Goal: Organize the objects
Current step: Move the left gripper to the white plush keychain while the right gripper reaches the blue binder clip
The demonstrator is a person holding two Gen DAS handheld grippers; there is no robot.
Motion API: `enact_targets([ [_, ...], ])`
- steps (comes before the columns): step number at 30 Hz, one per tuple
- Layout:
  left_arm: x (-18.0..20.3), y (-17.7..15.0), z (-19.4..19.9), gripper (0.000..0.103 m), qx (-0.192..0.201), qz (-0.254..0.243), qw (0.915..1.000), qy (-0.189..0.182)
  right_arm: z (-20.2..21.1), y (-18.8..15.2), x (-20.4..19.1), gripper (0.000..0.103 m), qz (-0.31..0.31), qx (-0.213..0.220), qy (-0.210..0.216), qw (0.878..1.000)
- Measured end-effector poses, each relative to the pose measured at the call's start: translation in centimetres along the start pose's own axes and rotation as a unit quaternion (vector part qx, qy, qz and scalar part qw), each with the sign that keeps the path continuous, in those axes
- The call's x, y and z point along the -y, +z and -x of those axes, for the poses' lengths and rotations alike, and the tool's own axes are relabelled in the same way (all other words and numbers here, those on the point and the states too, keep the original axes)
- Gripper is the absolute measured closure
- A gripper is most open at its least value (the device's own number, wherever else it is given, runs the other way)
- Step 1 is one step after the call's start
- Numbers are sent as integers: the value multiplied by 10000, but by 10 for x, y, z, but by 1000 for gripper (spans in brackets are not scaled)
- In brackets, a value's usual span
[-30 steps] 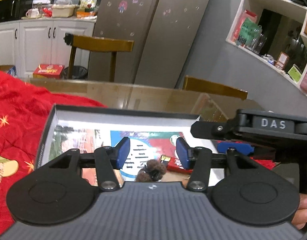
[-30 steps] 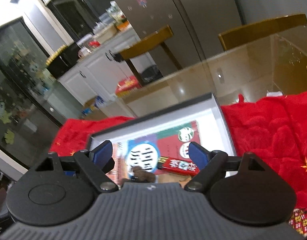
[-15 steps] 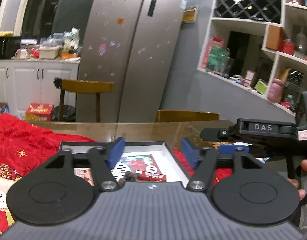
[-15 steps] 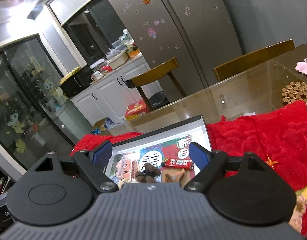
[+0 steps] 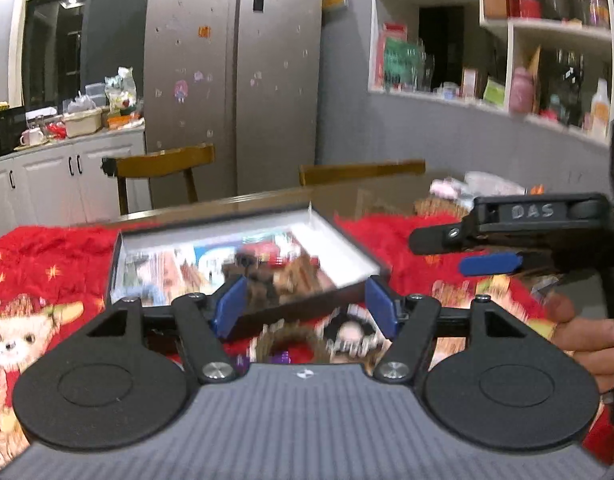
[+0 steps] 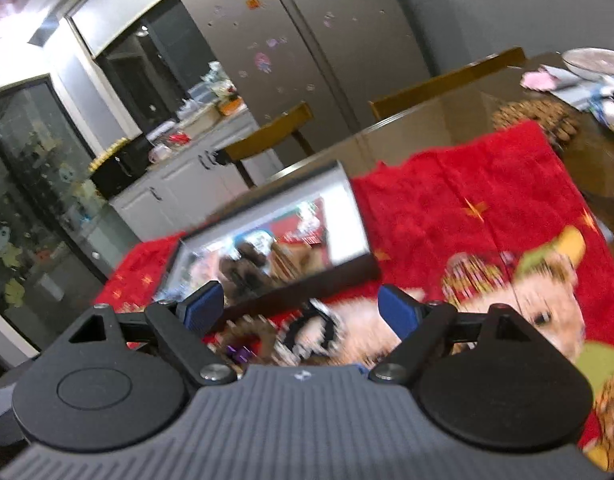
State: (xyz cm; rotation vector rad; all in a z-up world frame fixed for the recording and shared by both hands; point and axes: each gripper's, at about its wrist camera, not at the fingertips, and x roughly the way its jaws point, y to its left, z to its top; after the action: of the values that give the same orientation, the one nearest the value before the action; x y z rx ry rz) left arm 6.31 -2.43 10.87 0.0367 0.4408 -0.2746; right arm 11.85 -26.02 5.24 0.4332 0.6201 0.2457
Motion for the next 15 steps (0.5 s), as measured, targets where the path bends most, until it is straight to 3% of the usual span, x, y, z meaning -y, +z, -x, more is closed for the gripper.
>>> enact_targets([
  [5,-14,-30,-32,32,-343,56,9994,53,-17,-28,9,13,91,-148,-99,9998],
  [10,-37,-43,-67,32,-783,468,9958,-40,-26,-48,17,16,117,-450,-90,9989],
  [15,-42,-52,-84,34,-798,431,9959,45,-26,-51,22,18,229,-521,-74,9984],
])
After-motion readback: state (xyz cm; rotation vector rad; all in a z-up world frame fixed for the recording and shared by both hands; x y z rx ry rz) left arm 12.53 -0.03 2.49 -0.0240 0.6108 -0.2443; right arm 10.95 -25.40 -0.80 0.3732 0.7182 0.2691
